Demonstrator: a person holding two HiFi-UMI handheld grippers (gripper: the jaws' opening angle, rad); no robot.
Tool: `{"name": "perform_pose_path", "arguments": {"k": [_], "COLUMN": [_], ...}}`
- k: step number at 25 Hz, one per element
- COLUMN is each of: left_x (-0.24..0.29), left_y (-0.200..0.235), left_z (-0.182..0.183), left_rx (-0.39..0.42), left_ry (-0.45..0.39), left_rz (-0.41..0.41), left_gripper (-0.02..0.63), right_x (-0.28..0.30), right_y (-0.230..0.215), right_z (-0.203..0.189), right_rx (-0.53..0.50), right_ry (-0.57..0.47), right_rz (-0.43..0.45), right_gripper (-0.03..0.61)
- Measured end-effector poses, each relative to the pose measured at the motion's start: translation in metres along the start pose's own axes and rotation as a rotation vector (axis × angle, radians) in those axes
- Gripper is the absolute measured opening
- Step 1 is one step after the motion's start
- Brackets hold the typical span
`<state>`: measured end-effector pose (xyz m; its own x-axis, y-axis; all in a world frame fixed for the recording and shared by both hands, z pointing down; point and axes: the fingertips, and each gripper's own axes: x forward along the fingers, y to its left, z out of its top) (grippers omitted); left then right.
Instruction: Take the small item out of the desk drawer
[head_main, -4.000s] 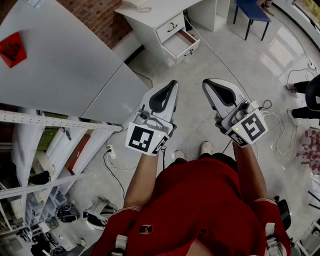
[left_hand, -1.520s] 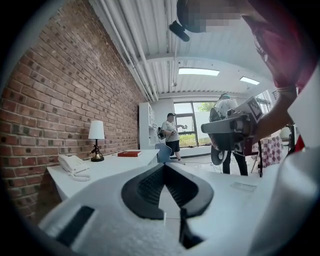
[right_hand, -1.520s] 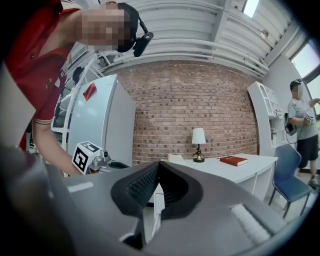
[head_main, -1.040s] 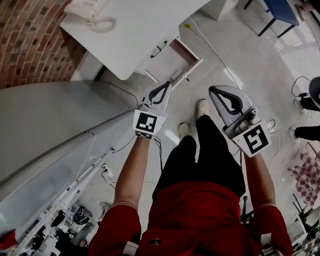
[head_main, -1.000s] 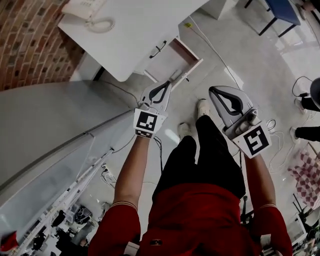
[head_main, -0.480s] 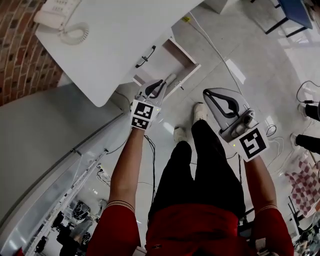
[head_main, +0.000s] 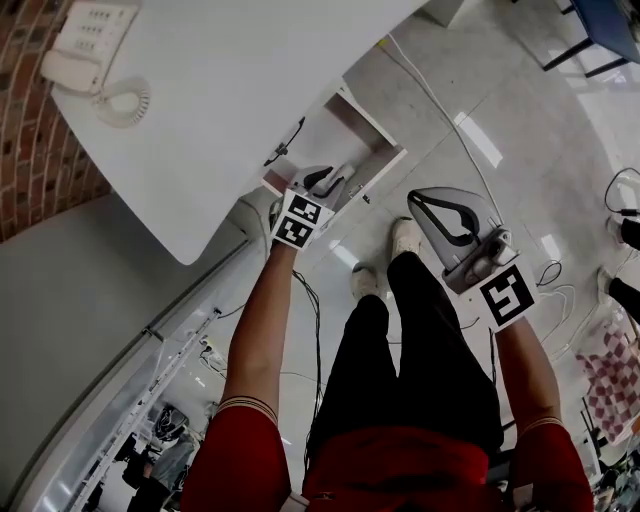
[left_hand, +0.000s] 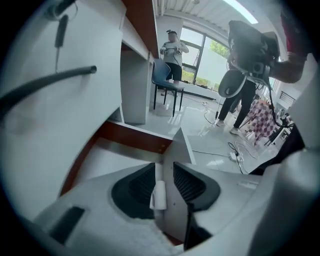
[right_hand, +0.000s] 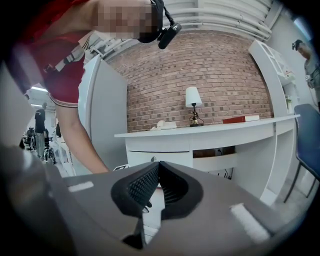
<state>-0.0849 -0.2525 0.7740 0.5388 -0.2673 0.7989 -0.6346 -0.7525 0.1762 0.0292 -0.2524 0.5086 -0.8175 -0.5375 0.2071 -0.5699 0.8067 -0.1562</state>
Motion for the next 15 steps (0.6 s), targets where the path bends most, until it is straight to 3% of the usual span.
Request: {"name": "perform_pose_path", "arguments": {"k": [9,15], "left_x": [0.067,0.091], "left_y": [0.012,0.016], "left_z": [-0.039,-0.054], "left_rx": [0.048,0.031], "left_ry": [0.178,0.268], "left_rz": [-0.085,-0.129], "left_gripper": [0.146,0.150], "right_x": [-0.007,-0.013], "right_y": [-0.033,-0.049], "right_z": [-0.029,-0.047], "right_rx": [0.003,0.024], "right_ry": [0.013,0.023], "right_rz": [-0.040,-0.067], "right_gripper": [0.008,0.008]}}
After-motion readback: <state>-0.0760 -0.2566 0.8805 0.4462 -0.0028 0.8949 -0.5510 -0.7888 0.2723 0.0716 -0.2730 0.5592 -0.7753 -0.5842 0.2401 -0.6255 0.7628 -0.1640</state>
